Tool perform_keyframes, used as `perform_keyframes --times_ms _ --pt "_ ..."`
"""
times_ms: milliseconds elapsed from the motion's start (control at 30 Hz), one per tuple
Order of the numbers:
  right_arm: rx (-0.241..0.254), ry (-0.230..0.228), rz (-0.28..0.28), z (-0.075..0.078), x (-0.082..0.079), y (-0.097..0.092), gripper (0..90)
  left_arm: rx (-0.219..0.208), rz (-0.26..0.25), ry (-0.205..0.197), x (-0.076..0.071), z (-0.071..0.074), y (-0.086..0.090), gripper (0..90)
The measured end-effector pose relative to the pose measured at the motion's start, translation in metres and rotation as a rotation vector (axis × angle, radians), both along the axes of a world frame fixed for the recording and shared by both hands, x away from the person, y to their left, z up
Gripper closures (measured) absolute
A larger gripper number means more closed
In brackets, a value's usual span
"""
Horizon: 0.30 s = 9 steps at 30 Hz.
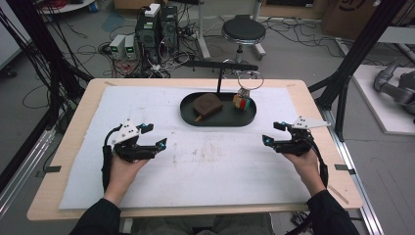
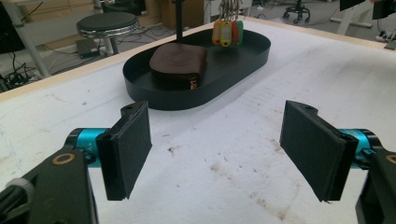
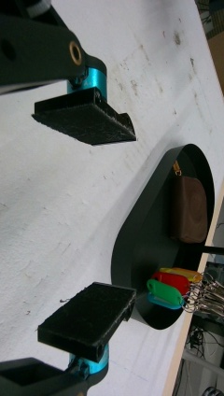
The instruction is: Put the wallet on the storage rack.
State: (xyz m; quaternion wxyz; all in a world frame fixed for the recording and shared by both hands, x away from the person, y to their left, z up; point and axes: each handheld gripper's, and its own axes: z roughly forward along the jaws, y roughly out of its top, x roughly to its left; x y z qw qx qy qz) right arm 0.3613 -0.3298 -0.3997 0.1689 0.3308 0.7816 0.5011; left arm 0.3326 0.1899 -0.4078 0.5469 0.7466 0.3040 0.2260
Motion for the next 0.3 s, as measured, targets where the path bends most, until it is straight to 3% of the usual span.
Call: perform_keyframes --times_ms 300 --pt "0.002 -0.002 -0.003 -0.0004 -0.0008 -0.0015 21.8 -0.004 -0.002 0.004 0.0035 -0.001 0.001 24.7"
